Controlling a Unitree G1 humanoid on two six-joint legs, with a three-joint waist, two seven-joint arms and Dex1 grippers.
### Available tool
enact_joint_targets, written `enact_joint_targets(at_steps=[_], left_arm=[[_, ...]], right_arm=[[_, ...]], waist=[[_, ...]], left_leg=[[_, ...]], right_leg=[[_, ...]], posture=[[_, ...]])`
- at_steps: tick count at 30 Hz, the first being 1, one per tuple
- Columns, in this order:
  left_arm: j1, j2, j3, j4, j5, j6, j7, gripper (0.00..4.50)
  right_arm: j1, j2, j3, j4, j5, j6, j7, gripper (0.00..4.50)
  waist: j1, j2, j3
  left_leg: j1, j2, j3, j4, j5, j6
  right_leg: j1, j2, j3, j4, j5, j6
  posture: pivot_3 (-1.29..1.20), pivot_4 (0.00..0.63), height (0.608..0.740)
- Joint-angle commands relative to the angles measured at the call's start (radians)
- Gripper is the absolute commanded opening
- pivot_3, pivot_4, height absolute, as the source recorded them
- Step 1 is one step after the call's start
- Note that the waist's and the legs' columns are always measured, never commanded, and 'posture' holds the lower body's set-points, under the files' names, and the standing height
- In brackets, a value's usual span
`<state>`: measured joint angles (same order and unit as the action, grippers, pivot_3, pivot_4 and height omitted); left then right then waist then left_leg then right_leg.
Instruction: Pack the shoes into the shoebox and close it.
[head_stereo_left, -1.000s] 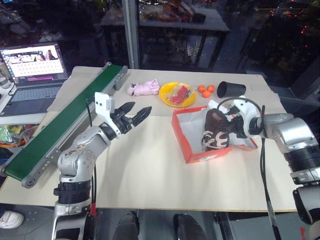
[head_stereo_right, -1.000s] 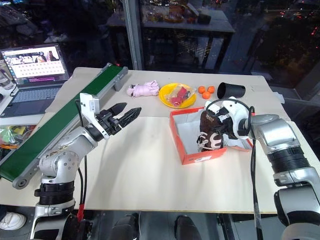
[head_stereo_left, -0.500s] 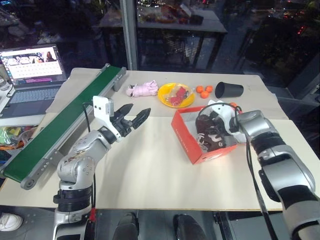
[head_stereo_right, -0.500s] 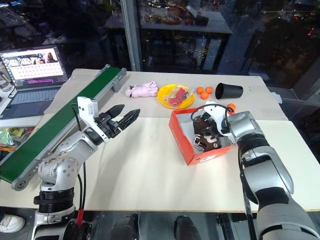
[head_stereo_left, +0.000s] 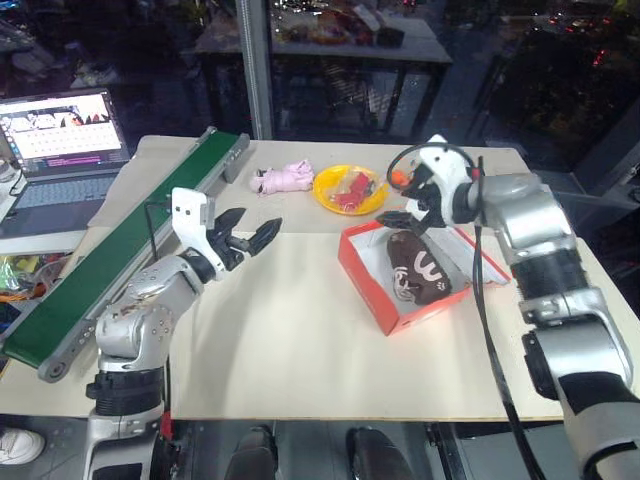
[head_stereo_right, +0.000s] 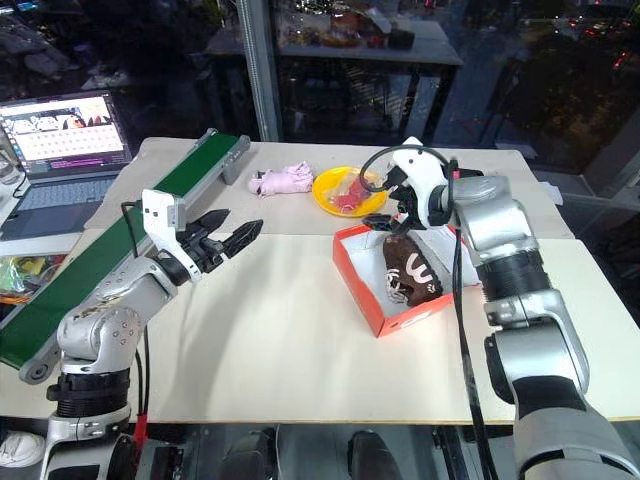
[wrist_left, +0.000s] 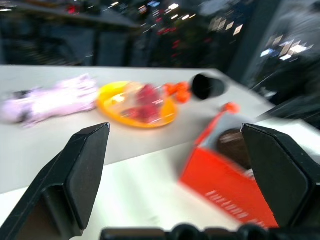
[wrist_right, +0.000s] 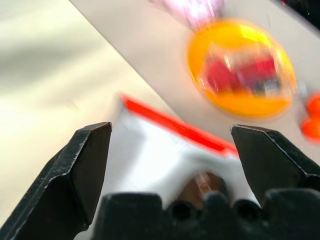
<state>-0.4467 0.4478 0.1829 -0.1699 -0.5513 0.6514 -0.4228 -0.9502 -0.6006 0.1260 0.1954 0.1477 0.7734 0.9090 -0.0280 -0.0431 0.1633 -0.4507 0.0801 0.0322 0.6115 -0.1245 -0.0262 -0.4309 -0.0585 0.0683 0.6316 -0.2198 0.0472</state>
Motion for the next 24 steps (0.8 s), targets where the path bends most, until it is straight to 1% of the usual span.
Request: enact_joint_targets(at_steps=[1, 3, 5, 10, 14, 17, 21, 24], left_arm=[[0.004, 0.037, 0.022, 0.029, 0.044, -0.049, -0.011, 4.50], [0.015, 0.053, 0.038, 0.050, 0.055, -0.056, -0.015, 4.50], [0.029, 0.062, 0.063, 0.066, 0.046, -0.057, -0.023, 4.50], [0.086, 0.099, 0.063, 0.055, 0.081, -0.071, -0.031, 4.50], [0.128, 0.092, 0.088, 0.029, 0.098, -0.071, 0.007, 4.50], [0.148, 0.076, 0.102, 0.036, 0.113, -0.096, 0.035, 4.50], [0.171, 0.062, 0.077, 0.051, 0.167, -0.118, 0.072, 4.50], [0.166, 0.041, 0.074, 0.059, 0.177, -0.136, 0.080, 4.50]], right_arm=[[0.119, 0.031, -0.091, -0.265, 0.121, 0.084, -0.022, 4.48], [0.215, 0.075, -0.116, -0.392, 0.174, 0.120, -0.058, 4.48], [0.299, 0.116, -0.115, -0.480, 0.193, 0.135, -0.105, 4.48], [0.403, 0.225, -0.131, -0.553, 0.247, 0.140, -0.202, 4.48], [0.425, 0.290, -0.117, -0.555, 0.236, 0.097, -0.284, 4.48], [0.418, 0.327, -0.101, -0.545, 0.235, 0.073, -0.318, 4.48], [0.408, 0.343, -0.054, -0.516, 0.209, 0.043, -0.342, 4.48], [0.395, 0.351, -0.025, -0.503, 0.208, 0.028, -0.347, 4.48]], waist=[[0.005, 0.000, 0.000], [0.011, 0.000, 0.000], [0.012, 0.000, 0.000], [0.010, 0.000, 0.000], [0.011, 0.000, 0.000], [0.011, 0.000, 0.000], [0.013, 0.000, 0.000], [0.014, 0.000, 0.000]], left_leg=[[0.000, 0.000, 0.000, 0.000, 0.000, 0.000], [-0.001, 0.000, 0.000, 0.000, 0.000, 0.000], [-0.001, 0.000, 0.000, 0.000, 0.000, 0.000], [-0.001, 0.000, 0.001, 0.001, 0.000, 0.000], [-0.001, 0.000, 0.001, 0.000, 0.000, 0.000], [-0.001, 0.000, 0.001, 0.000, 0.000, 0.000], [-0.001, 0.000, 0.001, 0.000, 0.000, 0.000], [-0.001, 0.000, 0.001, 0.000, 0.000, 0.000]], right_leg=[[0.000, 0.000, 0.000, 0.000, 0.000, 0.000], [0.000, 0.000, 0.000, -0.001, 0.000, 0.000], [-0.002, 0.000, 0.000, 0.000, 0.000, 0.000], [-0.002, 0.000, 0.000, 0.001, 0.000, -0.001], [-0.002, 0.000, 0.000, 0.001, 0.000, -0.001], [-0.002, 0.000, 0.000, 0.001, 0.000, -0.001], [-0.002, 0.000, 0.000, 0.001, 0.000, -0.001], [-0.002, 0.000, 0.000, 0.001, 0.000, -0.001]], posture=[[0.00, 0.150, 0.736], [0.00, 0.150, 0.736], [0.00, 0.150, 0.736], [0.00, 0.150, 0.736], [0.00, 0.150, 0.736], [0.00, 0.150, 0.736], [0.00, 0.150, 0.736], [0.00, 0.150, 0.736]])
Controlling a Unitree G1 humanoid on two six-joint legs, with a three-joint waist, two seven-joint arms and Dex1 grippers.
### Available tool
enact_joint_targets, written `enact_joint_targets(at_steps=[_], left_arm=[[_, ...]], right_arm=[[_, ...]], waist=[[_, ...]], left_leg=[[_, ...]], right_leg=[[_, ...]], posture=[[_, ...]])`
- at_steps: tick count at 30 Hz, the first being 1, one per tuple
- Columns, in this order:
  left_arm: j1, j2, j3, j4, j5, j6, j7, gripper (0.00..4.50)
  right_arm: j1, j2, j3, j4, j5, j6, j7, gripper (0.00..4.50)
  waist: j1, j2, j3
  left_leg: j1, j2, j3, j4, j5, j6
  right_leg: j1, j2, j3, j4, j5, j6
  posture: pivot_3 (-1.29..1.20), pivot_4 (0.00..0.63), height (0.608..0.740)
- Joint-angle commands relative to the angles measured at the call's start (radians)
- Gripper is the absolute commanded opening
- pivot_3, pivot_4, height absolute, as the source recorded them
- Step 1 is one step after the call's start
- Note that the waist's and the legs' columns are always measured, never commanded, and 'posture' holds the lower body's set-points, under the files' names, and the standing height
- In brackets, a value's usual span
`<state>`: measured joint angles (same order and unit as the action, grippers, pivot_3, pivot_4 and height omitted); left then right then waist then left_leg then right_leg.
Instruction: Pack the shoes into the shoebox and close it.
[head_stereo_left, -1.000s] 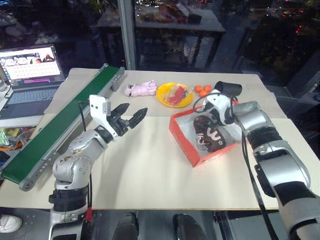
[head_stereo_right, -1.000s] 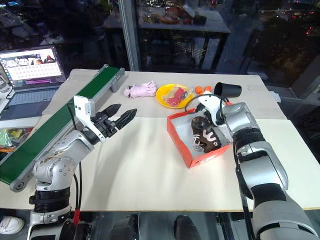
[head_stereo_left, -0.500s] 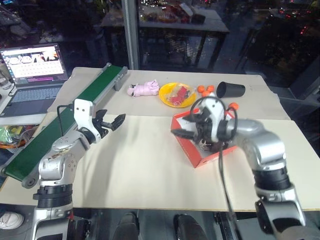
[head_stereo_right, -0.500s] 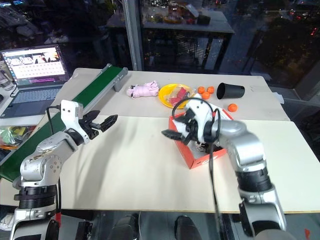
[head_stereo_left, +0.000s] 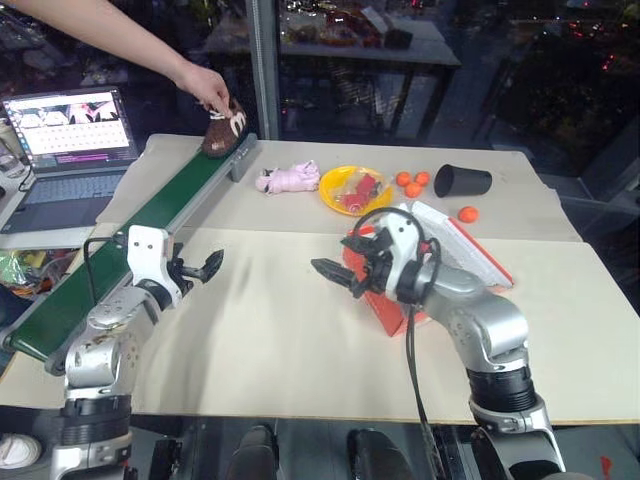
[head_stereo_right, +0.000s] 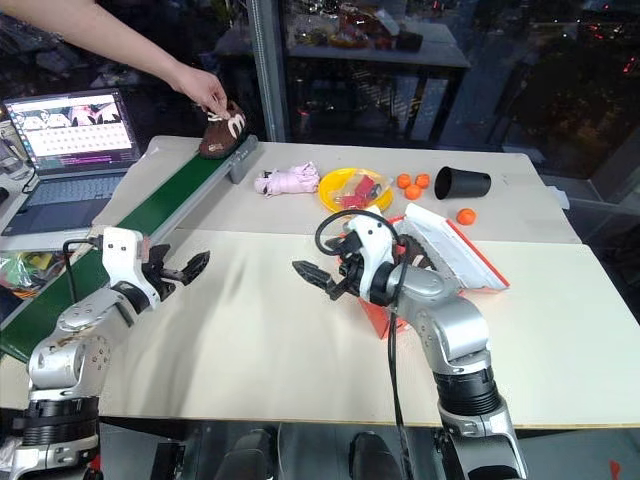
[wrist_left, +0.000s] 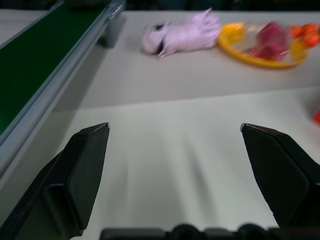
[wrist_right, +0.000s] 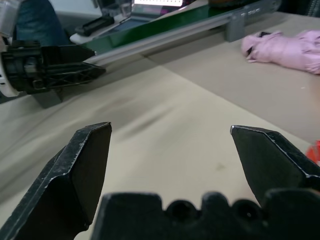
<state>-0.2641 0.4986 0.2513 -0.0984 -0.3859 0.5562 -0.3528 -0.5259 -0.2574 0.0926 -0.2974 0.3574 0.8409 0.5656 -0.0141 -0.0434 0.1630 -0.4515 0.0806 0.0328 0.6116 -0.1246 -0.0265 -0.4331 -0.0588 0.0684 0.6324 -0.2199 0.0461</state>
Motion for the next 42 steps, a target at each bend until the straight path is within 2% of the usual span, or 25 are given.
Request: enact_joint_targets(at_steps=[1, 10, 19, 23, 30, 42], left_arm=[[-0.020, -0.014, 0.007, -0.006, 0.014, -0.045, 0.011, 4.50], [-0.049, 0.009, 0.071, 0.129, 0.056, -0.132, 0.032, 4.50], [-0.094, 0.045, 0.091, 0.185, 0.067, -0.158, 0.011, 4.50], [-0.161, 0.092, 0.120, 0.293, 0.071, -0.192, -0.001, 4.50], [-0.311, 0.194, 0.125, 0.585, 0.100, -0.310, -0.064, 4.50], [-0.542, 0.202, 0.050, 0.938, 0.177, -0.467, -0.133, 4.50]], right_arm=[[-0.034, 0.011, 0.015, -0.007, -0.001, -0.043, -0.005, 4.48], [-0.010, 0.006, 0.026, -0.011, 0.025, -0.081, 0.023, 4.48], [0.004, -0.053, 0.102, 0.058, -0.060, -0.190, 0.052, 4.48], [-0.004, -0.061, 0.127, 0.078, -0.093, -0.232, 0.063, 4.48], [-0.014, -0.051, 0.098, 0.083, -0.072, -0.246, 0.082, 4.48], [-0.026, -0.070, 0.080, 0.073, -0.075, -0.232, 0.084, 4.48]], waist=[[0.000, 0.000, 0.000], [-0.001, 0.000, 0.000], [0.000, 0.000, 0.000], [0.000, 0.000, 0.000], [-0.002, -0.001, 0.000], [0.003, -0.001, 0.000]], left_leg=[[0.000, 0.000, 0.000, 0.000, 0.000, 0.000], [0.000, 0.000, 0.000, 0.000, 0.000, 0.000], [0.000, 0.000, 0.000, 0.000, 0.000, 0.000], [0.000, 0.000, 0.000, -0.001, 0.000, 0.000], [0.000, 0.000, 0.000, -0.001, 0.000, 0.000], [-0.004, 0.000, 0.000, 0.000, 0.000, 0.000]], right_leg=[[0.000, 0.000, 0.000, 0.000, 0.000, 0.000], [0.000, 0.000, 0.000, 0.000, 0.000, 0.000], [0.000, 0.000, 0.000, 0.000, 0.000, 0.000], [-0.001, 0.000, 0.000, 0.000, 0.000, 0.000], [-0.001, 0.000, 0.000, 0.000, 0.000, 0.000], [-0.004, 0.000, -0.001, 0.000, 0.000, 0.000]], posture=[[0.00, 0.150, 0.736], [0.00, 0.150, 0.736], [0.00, 0.150, 0.736], [0.00, 0.150, 0.736], [0.00, 0.150, 0.736], [0.00, 0.150, 0.736]])
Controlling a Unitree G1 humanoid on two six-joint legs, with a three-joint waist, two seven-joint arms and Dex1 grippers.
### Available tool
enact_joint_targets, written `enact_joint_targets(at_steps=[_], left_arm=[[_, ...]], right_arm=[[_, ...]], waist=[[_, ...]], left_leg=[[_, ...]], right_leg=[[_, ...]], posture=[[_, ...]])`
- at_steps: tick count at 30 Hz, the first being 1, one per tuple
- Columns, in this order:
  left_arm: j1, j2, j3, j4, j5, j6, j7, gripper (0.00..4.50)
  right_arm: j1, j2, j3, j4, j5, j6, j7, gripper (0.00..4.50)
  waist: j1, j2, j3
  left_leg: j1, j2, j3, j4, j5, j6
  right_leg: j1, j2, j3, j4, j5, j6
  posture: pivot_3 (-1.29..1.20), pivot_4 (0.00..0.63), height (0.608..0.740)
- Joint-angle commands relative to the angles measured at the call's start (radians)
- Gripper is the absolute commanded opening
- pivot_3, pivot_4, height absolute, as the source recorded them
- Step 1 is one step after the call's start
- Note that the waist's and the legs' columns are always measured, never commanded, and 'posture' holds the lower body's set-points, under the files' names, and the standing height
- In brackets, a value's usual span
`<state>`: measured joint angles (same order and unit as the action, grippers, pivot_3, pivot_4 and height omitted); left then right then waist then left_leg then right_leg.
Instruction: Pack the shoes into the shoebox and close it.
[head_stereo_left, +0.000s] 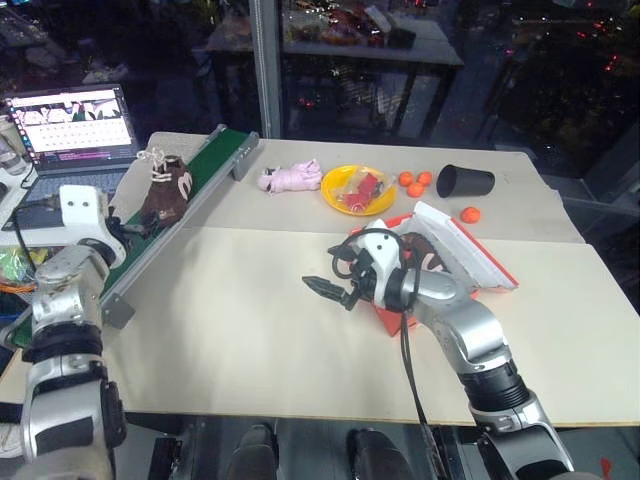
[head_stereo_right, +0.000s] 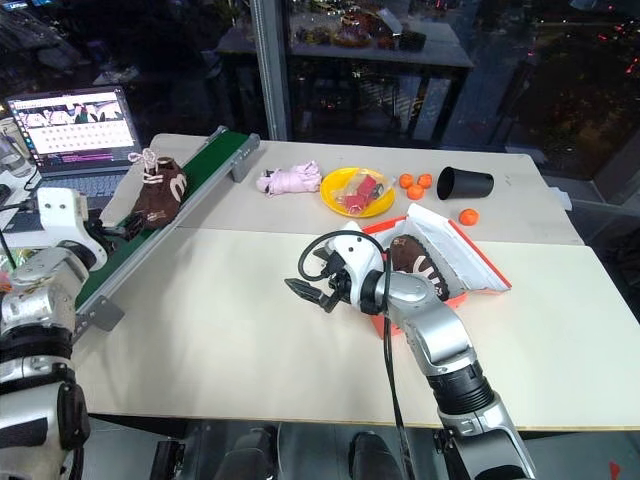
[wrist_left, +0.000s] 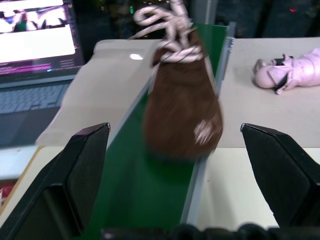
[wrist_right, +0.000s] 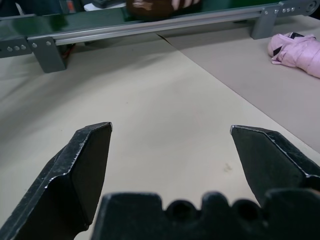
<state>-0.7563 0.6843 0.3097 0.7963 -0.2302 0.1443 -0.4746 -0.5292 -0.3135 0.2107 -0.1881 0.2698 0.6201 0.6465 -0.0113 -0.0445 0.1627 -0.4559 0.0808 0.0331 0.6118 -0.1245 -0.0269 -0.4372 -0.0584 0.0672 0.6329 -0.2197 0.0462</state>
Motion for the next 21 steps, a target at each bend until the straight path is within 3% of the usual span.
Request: enact_joint_targets(at_steps=[1, 10, 11, 12, 21], left_arm=[[-0.060, 0.015, -0.013, 0.061, 0.025, -0.063, -0.015, 4.50], [-0.120, 0.022, 0.007, 0.220, 0.029, -0.047, 0.039, 4.50], [-0.122, 0.020, 0.018, 0.229, 0.018, -0.036, 0.044, 3.98], [-0.122, 0.017, 0.026, 0.233, 0.007, -0.020, 0.038, 3.83], [-0.084, -0.008, 0.041, 0.156, -0.018, 0.037, 0.011, 0.56]], right_arm=[[-0.025, -0.018, -0.038, -0.036, 0.013, -0.010, 0.005, 4.48], [-0.035, -0.051, -0.034, -0.043, 0.008, 0.010, 0.018, 4.48], [-0.037, -0.054, -0.032, -0.040, 0.005, 0.012, 0.017, 4.50], [-0.038, -0.057, -0.031, -0.039, 0.003, 0.014, 0.017, 4.50], [-0.048, -0.068, -0.024, -0.035, -0.017, 0.021, 0.019, 4.50]], waist=[[-0.001, 0.000, 0.000], [-0.002, 0.000, 0.000], [-0.002, 0.000, 0.000], [-0.001, 0.000, 0.000], [0.018, 0.000, 0.000]], left_leg=[[0.000, 0.000, 0.000, 0.000, 0.000, 0.000], [-0.001, 0.000, 0.000, 0.000, 0.000, 0.000], [-0.001, 0.000, 0.000, 0.001, 0.000, 0.000], [-0.001, 0.000, 0.000, 0.001, 0.000, 0.000], [0.000, 0.000, 0.000, 0.003, 0.000, -0.001]], right_leg=[[0.000, 0.000, 0.000, 0.000, 0.000, 0.000], [-0.001, 0.000, 0.000, 0.001, 0.000, 0.000], [-0.001, 0.000, 0.000, 0.002, 0.000, 0.000], [-0.001, 0.000, 0.000, 0.003, 0.000, 0.000], [-0.002, 0.000, 0.000, 0.008, -0.001, 0.000]], posture=[[0.00, 0.150, 0.736], [0.00, 0.150, 0.736], [0.00, 0.150, 0.736], [0.00, 0.150, 0.736], [0.00, 0.150, 0.736]])
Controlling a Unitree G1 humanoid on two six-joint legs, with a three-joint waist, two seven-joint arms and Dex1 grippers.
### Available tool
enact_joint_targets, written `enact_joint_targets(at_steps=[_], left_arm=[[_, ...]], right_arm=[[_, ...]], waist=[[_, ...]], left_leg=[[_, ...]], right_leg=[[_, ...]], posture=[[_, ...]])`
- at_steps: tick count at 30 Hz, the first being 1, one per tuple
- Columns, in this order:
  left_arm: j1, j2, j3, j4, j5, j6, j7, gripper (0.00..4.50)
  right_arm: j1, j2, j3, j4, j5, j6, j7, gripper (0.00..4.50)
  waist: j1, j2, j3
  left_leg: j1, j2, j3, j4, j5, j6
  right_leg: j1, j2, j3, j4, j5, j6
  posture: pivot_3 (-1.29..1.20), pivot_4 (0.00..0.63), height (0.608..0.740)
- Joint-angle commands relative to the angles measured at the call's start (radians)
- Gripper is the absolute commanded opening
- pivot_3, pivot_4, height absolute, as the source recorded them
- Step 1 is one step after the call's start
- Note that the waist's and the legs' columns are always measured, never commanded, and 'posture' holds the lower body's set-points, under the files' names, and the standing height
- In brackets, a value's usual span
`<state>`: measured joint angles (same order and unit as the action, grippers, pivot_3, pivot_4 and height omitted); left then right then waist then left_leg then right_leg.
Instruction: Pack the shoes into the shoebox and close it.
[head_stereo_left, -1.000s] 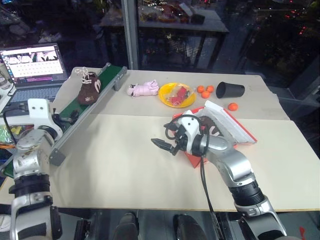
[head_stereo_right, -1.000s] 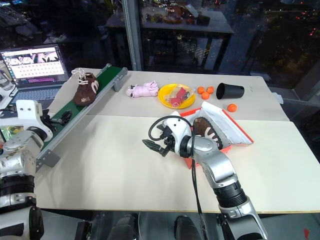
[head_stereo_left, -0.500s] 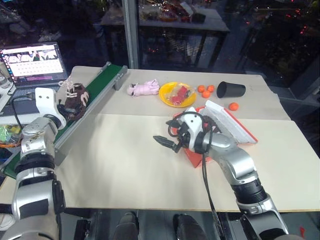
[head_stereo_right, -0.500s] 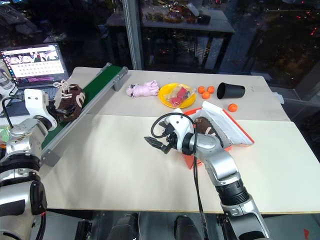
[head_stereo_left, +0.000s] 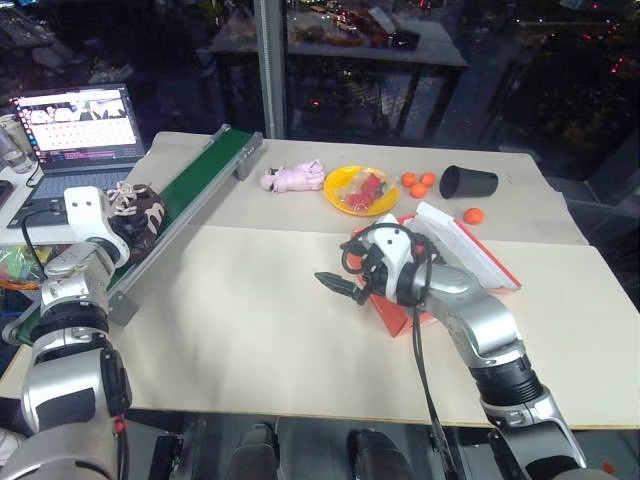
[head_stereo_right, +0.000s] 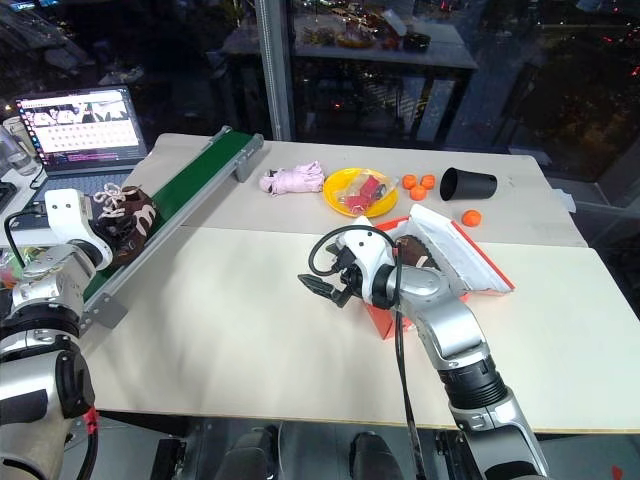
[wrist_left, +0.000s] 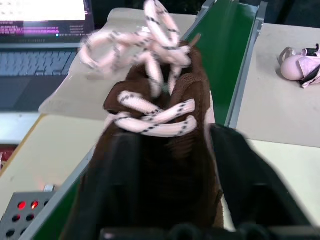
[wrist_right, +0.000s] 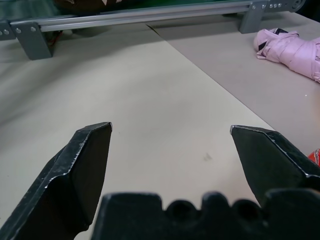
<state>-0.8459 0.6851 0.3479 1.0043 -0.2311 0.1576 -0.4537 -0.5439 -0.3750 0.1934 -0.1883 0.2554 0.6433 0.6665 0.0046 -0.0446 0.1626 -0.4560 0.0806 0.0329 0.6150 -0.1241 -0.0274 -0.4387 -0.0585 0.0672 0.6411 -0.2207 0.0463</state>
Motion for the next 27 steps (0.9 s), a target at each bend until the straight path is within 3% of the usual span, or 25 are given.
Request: enact_joint_targets(at_steps=[1, 7, 10, 15, 22, 27], left_arm=[[0.005, -0.011, 0.004, -0.065, -0.020, 0.029, -0.007, 0.15], [-0.002, -0.049, 0.013, -0.256, -0.066, 0.082, -0.005, 0.06], [-0.012, -0.091, -0.005, -0.430, -0.122, 0.169, -0.036, 0.06], [-0.071, -0.217, -0.095, -0.761, -0.251, 0.387, -0.062, 0.06], [-0.160, -0.352, -0.191, -0.889, -0.321, 0.503, -0.070, 0.06], [-0.206, -0.417, -0.222, -0.863, -0.341, 0.513, -0.108, 0.06]], right_arm=[[-0.035, -0.005, -0.005, -0.034, -0.002, -0.002, -0.001, 4.50], [-0.050, 0.017, -0.027, -0.023, 0.017, 0.005, -0.011, 4.50], [-0.077, 0.079, -0.119, -0.021, 0.104, 0.055, -0.048, 4.50], [-0.213, 0.232, -0.402, 0.030, 0.362, 0.190, -0.220, 4.50], [-0.337, 0.312, -0.652, 0.112, 0.662, 0.330, -0.458, 4.50], [-0.333, 0.332, -0.717, 0.118, 0.839, 0.394, -0.577, 4.50]], waist=[[0.004, 0.000, 0.000], [0.010, -0.001, 0.000], [0.007, -0.001, 0.000], [0.007, -0.002, 0.000], [-0.013, -0.001, 0.000], [-0.029, -0.001, 0.001]], left_leg=[[0.000, 0.000, 0.000, 0.000, 0.000, 0.000], [-0.001, 0.000, 0.000, 0.000, 0.000, 0.000], [-0.002, 0.000, 0.000, 0.000, 0.000, -0.001], [-0.003, 0.000, -0.001, 0.001, 0.001, -0.001], [-0.002, 0.000, -0.001, 0.001, 0.001, 0.000], [-0.002, 0.000, -0.002, 0.001, 0.001, 0.000]], right_leg=[[0.000, 0.000, 0.000, 0.000, 0.000, 0.000], [0.000, 0.000, 0.000, 0.000, 0.000, 0.000], [-0.001, 0.000, -0.001, -0.001, 0.000, 0.000], [-0.001, 0.000, -0.001, 0.000, 0.000, 0.000], [0.000, 0.000, 0.000, 0.001, 0.000, 0.000], [0.000, 0.000, 0.000, 0.000, 0.000, 0.000]], posture=[[0.00, 0.150, 0.736], [0.00, 0.150, 0.736], [0.00, 0.150, 0.736], [0.00, 0.150, 0.736], [0.00, 0.150, 0.736], [0.00, 0.150, 0.736]])
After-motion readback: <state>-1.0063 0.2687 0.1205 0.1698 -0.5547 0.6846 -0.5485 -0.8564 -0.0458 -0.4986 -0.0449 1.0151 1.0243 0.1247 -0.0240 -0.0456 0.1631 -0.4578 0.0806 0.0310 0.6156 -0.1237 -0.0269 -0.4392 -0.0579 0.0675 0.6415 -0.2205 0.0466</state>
